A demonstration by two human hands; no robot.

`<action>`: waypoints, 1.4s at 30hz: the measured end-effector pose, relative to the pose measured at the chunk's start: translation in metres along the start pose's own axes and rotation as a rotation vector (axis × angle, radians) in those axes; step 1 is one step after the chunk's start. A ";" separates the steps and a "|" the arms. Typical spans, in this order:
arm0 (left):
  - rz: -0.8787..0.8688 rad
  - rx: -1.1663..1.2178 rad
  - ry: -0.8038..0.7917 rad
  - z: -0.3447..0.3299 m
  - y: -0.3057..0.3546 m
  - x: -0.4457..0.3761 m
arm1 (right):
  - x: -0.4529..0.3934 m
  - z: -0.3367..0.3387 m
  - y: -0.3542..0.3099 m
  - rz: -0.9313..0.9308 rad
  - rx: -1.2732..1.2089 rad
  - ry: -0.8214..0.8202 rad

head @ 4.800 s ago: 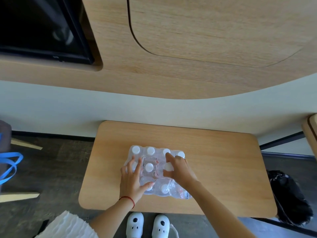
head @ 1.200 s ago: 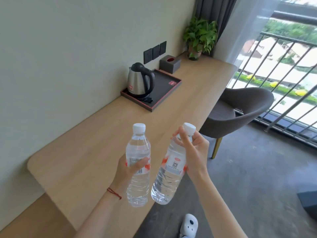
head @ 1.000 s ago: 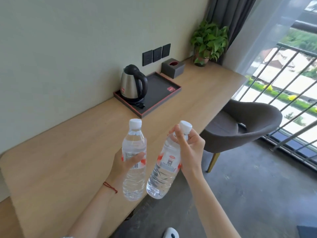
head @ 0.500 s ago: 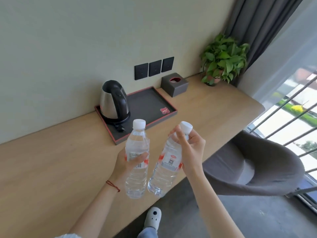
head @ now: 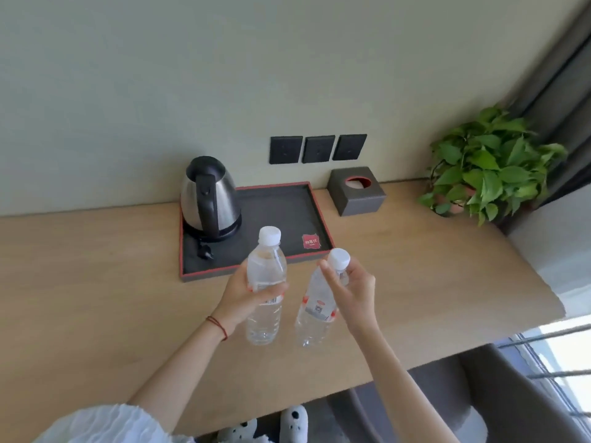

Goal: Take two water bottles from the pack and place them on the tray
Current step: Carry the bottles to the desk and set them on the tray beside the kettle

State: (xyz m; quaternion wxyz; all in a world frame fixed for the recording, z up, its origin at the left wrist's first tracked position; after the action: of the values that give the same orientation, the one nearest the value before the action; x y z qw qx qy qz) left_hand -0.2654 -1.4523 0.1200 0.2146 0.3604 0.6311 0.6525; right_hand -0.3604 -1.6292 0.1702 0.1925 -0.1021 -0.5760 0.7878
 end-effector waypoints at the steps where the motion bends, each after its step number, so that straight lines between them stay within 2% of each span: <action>1: 0.021 0.000 0.046 -0.004 -0.006 -0.003 | -0.006 0.004 0.006 0.010 0.050 -0.041; 4: 0.070 -0.072 0.127 -0.016 -0.017 -0.012 | -0.023 0.011 0.017 0.068 0.223 -0.217; 7: 0.111 -0.166 0.129 -0.031 -0.027 -0.021 | -0.031 0.018 0.028 0.067 0.210 -0.384; 14: 0.137 -0.115 0.159 -0.043 -0.046 -0.034 | -0.041 0.030 0.042 0.138 0.183 -0.514; 17: 0.137 -0.078 0.138 -0.043 -0.048 -0.036 | -0.044 0.035 0.042 0.193 0.231 -0.517; 21: 0.149 -0.046 0.030 -0.048 -0.040 -0.035 | -0.043 0.041 0.029 0.283 0.380 -0.498; 23: 0.136 -0.040 -0.002 -0.047 -0.029 -0.033 | -0.041 0.041 0.023 0.260 0.542 -0.466; 27: -0.019 -0.258 0.034 -0.043 0.017 -0.034 | -0.044 0.046 0.013 0.186 0.794 -0.329; 30: -0.107 -0.388 0.055 -0.051 0.041 -0.043 | -0.047 0.041 0.012 0.068 0.932 -0.319; 32: -0.101 -0.408 0.063 -0.056 0.041 -0.048 | -0.049 0.035 0.014 0.025 0.985 -0.351; 37: -0.096 -0.375 0.099 -0.052 0.026 -0.049 | -0.073 0.032 0.005 -0.016 0.775 -0.461; 42: -0.112 -0.375 0.098 -0.053 0.027 -0.053 | -0.137 0.044 -0.031 0.081 0.668 -0.441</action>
State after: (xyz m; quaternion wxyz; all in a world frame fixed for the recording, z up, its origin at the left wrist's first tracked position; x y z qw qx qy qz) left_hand -0.2656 -1.5297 0.1393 0.2827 0.2464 0.5274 0.7624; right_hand -0.2472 -1.7172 0.2050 0.0556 0.1148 -0.3114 0.9417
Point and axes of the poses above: each hand's wrist, its own x-axis away from the middle knuckle, its own z-axis out of the back of the hand, y = z × x, the point moved 6 cm from there along -x, towards the middle knuckle, and after that the axes turned 15 degrees about -y, right-handed, at the moved point
